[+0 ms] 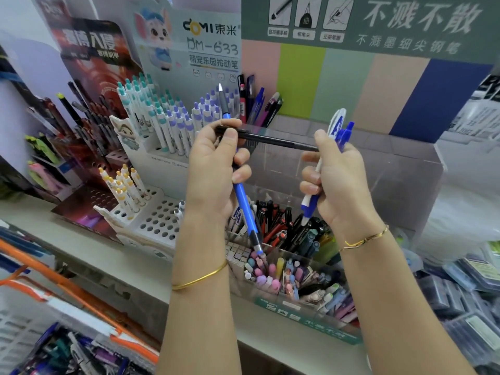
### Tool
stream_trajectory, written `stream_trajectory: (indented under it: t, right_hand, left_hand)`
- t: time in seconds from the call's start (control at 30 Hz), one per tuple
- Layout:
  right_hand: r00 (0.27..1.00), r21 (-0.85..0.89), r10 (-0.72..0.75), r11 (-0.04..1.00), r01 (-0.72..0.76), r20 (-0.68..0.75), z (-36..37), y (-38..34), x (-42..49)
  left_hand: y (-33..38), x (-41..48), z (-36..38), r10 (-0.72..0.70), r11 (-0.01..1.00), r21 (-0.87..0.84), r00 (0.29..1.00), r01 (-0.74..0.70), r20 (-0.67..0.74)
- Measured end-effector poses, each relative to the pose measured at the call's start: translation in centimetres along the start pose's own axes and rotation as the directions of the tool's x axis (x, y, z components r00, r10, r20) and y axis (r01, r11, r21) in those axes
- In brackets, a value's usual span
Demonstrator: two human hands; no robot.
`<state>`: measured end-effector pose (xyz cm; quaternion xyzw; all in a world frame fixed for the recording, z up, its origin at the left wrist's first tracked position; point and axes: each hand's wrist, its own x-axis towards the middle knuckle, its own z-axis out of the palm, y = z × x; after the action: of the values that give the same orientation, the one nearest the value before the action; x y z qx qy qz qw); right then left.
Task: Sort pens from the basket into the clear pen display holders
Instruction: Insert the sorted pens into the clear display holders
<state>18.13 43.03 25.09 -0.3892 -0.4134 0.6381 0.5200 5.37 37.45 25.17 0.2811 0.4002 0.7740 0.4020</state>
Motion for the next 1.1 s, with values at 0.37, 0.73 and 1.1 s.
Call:
stream_trajectory:
  t: [0.37, 0.73, 1.1]
  right_hand:
    - [0.864, -0.884, -0.252, 0.057, 0.463, 0.436, 1.5, -2.3, -0.8]
    - [0.815, -0.717, -0.306, 0.389, 0.579, 0.492, 2.1, -0.7, 1.4]
    - [0.654, -0.627, -0.391, 0.214, 0.749, 0.648, 3.0, 0.4, 2.3]
  left_hand:
    - [1.9, -0.2, -1.2, -0.076, 0.975, 0.213, 0.996, 0.063, 0.055]
    - [1.7, -0.3, -1.8, -0.192, 0.954, 0.243, 0.980, 0.175, 0.048]
    - [1.5, -0.5, -1.7, -0.293, 0.945, 0.186, 0.950, 0.271, 0.106]
